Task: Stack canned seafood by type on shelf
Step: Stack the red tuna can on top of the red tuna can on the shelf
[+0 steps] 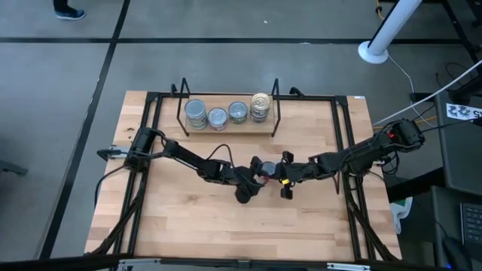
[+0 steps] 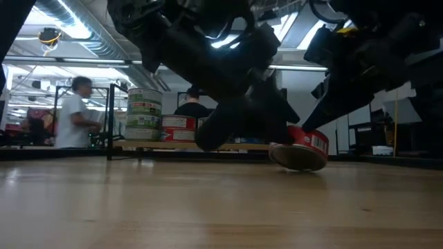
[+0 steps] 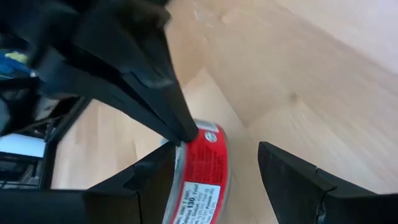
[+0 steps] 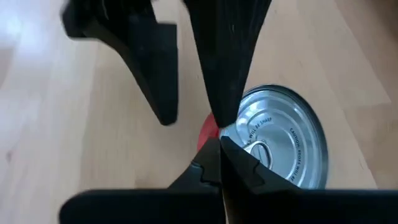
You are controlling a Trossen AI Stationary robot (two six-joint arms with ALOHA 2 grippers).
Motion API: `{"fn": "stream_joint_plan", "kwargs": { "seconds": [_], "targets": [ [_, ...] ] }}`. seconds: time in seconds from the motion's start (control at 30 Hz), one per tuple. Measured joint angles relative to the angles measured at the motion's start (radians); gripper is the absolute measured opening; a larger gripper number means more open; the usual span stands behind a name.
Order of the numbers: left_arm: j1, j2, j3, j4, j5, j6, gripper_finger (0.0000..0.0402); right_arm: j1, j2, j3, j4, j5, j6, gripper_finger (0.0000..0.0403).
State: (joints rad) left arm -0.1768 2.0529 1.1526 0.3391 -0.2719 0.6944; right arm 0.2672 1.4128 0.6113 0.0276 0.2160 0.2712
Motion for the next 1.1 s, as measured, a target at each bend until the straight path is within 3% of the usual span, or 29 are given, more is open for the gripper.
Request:
{"fn": "stream_joint_plan", "kwargs": {
  "seconds": [0.87, 1.1],
  "targets": [
    [-0.012, 0.000, 0.000, -0.037, -0.139, 0.075, 0.0223, 0.000, 0.000, 0.017, 0.092, -0.052, 0.073, 0.0000],
    [-0.033, 0.000, 0.000, -0.042, -0.166, 0.057, 0.0144, 0.000, -0.001, 0.017, 0.092, -0.052, 0.073, 0.0004]
  ]
}}
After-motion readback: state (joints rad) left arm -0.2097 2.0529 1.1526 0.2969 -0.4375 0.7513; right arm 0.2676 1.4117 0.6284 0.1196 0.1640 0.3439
